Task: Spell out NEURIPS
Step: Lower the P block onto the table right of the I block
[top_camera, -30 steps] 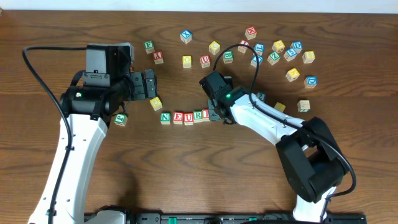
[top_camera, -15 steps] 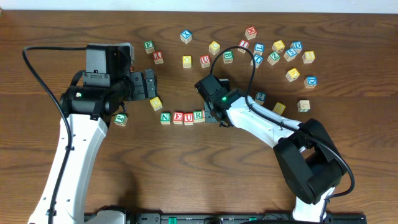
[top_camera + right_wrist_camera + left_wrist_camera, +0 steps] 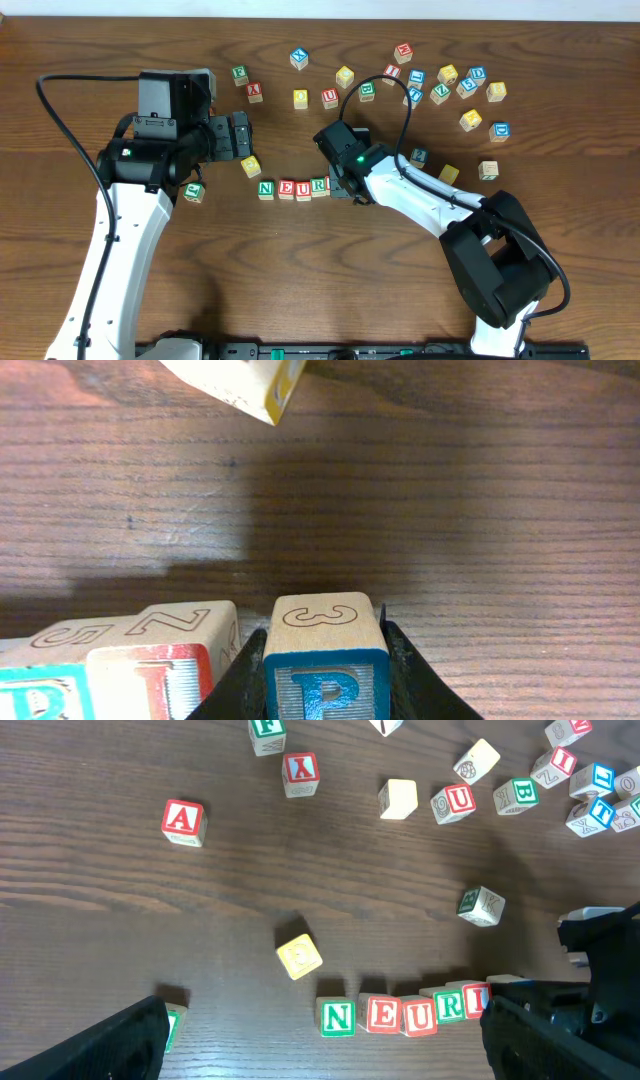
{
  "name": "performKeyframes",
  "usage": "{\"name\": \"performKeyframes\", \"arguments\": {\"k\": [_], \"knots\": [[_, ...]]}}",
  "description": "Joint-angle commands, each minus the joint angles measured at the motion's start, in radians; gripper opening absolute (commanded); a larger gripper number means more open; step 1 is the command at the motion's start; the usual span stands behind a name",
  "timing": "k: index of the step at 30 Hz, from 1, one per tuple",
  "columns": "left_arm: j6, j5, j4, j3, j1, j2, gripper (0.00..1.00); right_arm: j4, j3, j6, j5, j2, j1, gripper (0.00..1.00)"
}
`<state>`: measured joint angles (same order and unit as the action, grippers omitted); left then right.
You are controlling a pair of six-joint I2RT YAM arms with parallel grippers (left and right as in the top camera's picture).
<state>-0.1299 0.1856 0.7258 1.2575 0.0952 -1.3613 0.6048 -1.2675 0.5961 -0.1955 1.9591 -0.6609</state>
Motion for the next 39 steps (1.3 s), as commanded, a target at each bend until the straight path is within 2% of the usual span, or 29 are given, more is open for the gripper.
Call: {"name": "performKeyframes", "arguments": {"k": [1,34,37,39], "knots": [[0.006,0.006,0.0,0.023,-0.002,0.009,0.98,0.005,0.008,0.021,-0.016,-0.025,-0.008,0.01],[0.006,0.006,0.0,0.023,-0.002,0.009,0.98,-0.007,0.022,0.036,-0.024,-0.023,-0.008,0.02],[0.006,0.005,0.0,0.023,-0.002,0.009,0.98,-0.008,0.022,0.036,-0.024,-0.023,-0.008,0.16],[0.006,0.006,0.0,0.023,-0.002,0.009,0.98,-0.01,0.022,0.036,-0.024,-0.023,-0.008,0.21]]}}
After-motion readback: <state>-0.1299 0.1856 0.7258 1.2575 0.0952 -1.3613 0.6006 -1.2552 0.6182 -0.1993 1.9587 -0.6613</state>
